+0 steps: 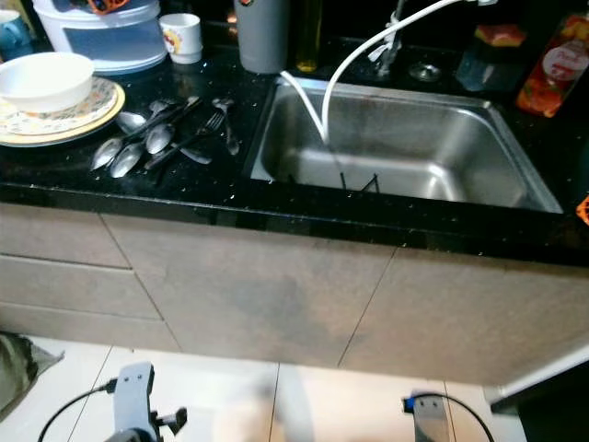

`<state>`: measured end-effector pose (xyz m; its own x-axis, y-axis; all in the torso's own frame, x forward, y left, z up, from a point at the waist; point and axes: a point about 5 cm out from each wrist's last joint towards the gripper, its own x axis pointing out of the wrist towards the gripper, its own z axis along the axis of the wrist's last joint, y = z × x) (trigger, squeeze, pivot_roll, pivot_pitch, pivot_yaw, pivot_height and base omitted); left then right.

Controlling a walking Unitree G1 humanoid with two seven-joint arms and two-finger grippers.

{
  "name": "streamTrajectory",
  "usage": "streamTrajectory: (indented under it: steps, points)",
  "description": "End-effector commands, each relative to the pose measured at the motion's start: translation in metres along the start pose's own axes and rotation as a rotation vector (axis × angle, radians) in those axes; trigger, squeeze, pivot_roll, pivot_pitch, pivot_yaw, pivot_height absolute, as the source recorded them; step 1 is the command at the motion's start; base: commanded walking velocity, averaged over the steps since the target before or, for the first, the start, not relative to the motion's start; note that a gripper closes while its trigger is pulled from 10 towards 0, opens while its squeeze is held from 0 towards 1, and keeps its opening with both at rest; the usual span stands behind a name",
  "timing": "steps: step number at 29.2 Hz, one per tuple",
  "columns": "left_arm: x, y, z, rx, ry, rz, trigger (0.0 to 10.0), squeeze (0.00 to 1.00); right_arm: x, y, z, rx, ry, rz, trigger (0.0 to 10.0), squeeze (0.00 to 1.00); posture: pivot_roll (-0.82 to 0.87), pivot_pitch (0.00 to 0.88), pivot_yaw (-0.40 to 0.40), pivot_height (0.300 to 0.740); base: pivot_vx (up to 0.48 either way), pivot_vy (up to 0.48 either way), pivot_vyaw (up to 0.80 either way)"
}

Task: Kitchen organization

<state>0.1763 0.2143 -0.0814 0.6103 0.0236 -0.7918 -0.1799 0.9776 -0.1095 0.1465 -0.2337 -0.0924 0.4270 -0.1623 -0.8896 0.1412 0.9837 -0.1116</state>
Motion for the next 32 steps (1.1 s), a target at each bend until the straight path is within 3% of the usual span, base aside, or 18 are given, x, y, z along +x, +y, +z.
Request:
streamTrajectory:
  steps: [1, 26, 32]
  points:
    - [-0.0023, 0.0046, -0.0074, 0.011, 0.023, 0.014, 10.0, 0.00, -0.0002, -0.0007, -0.0032, -0.012, 0.016, 0.000, 10.0, 0.00, 0.06, 0.050, -0.059, 0.740, 0.337, 0.000, 0.00]
    - [-0.0029, 0.0025, -0.0131, 0.051, 0.050, 0.004, 10.0, 0.00, -0.0002, -0.0001, -0.0038, -0.009, 0.020, 0.003, 10.0, 0.00, 0.05, 0.057, -0.054, 0.740, 0.373, 0.000, 0.00]
    - [-0.0029, 0.0017, -0.0137, 0.040, 0.049, 0.002, 10.0, 0.00, -0.0003, 0.0006, -0.0053, -0.008, 0.024, 0.004, 10.0, 0.00, 0.05, 0.058, -0.053, 0.740, 0.090, 0.000, 0.00]
